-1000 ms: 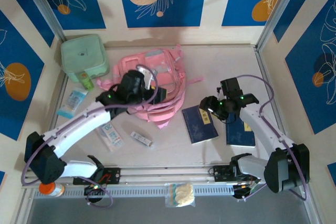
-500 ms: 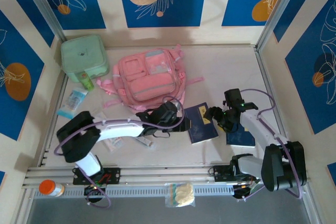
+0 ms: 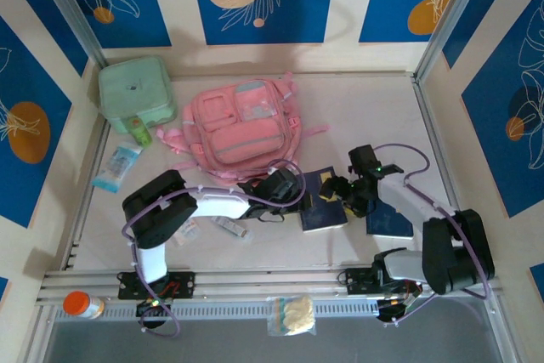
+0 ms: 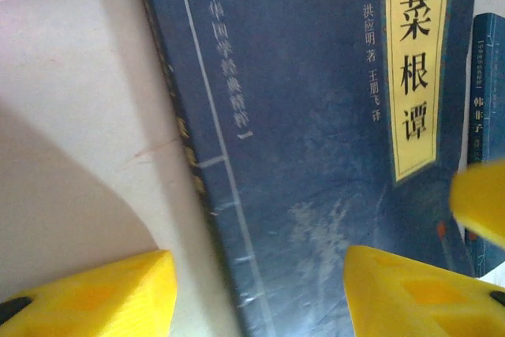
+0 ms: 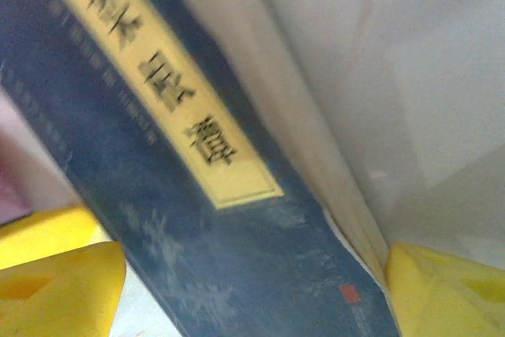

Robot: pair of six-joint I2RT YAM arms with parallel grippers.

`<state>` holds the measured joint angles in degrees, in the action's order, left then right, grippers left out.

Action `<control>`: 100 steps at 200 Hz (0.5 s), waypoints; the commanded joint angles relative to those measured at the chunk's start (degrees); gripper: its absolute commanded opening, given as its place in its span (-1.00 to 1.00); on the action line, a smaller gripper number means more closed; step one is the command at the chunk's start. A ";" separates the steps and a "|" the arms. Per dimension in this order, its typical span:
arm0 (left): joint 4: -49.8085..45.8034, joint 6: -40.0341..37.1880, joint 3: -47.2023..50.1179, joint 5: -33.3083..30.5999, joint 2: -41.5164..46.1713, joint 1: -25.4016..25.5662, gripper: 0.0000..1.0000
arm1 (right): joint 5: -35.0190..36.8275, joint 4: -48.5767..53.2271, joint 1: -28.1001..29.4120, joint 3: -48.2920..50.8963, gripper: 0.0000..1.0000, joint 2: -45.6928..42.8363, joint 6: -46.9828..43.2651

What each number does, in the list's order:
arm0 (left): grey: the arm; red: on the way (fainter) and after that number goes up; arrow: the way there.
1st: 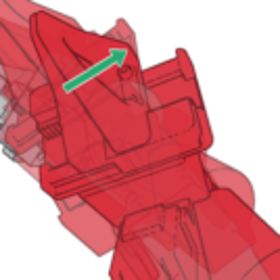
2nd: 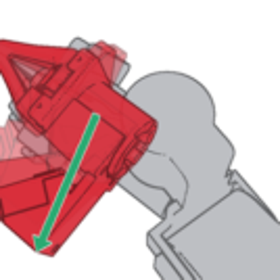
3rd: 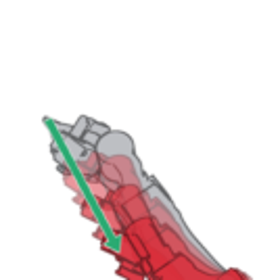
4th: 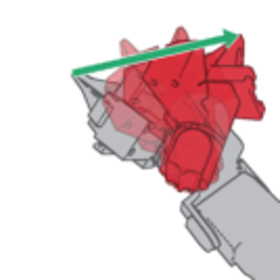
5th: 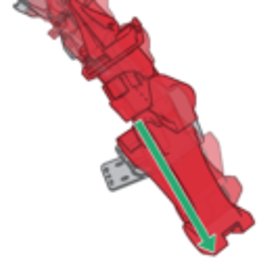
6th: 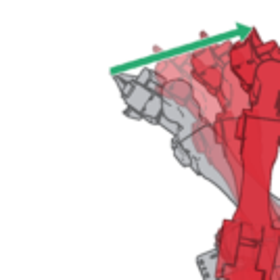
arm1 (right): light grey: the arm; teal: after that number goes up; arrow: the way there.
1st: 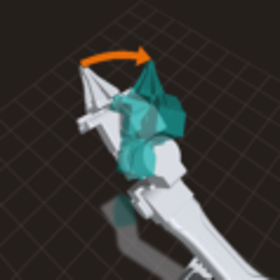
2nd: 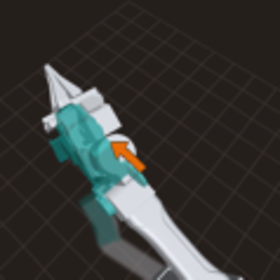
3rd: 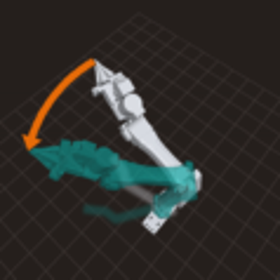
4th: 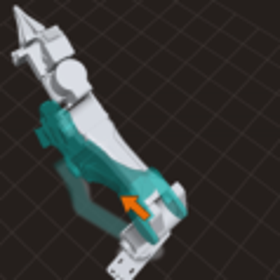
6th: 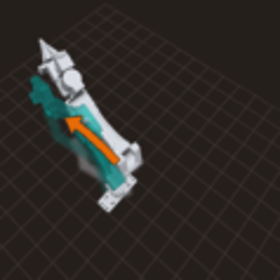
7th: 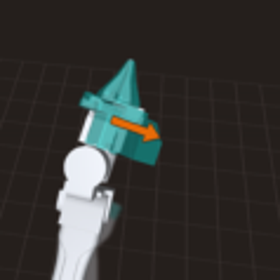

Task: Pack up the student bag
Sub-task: Pick up the book from the center of the table.

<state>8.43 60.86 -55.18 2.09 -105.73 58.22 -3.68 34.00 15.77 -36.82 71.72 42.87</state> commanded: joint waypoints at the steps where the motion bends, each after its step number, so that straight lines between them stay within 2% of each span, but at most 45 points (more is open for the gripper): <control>1: 0.44 -0.36 -0.50 -2.47 -2.29 -1.41 0.12 | -4.24 1.42 1.33 1.56 0.72 -4.26 3.88; 22: -0.62 -1.35 -0.18 -2.09 -2.24 -2.09 0.08 | -5.79 0.82 -2.82 2.06 0.73 -4.31 1.66; 41: -0.29 -1.53 -0.17 -1.66 -2.11 -2.09 -0.01 | -7.53 -0.02 -5.43 1.22 0.73 -0.55 -0.80; 64: 1.20 -1.70 -1.00 0.37 -3.43 -1.88 -0.07 | -7.56 -0.74 -5.25 -1.02 0.73 4.05 -3.10; 100: 1.30 -1.60 -1.84 1.44 -5.05 -1.88 -0.12 | -9.13 -3.83 -3.18 -0.46 0.72 6.28 -1.84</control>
<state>7.64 60.99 -55.37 3.88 -106.37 57.01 -9.45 32.56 10.87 -36.34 77.19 41.54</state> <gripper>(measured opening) 0.445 0.862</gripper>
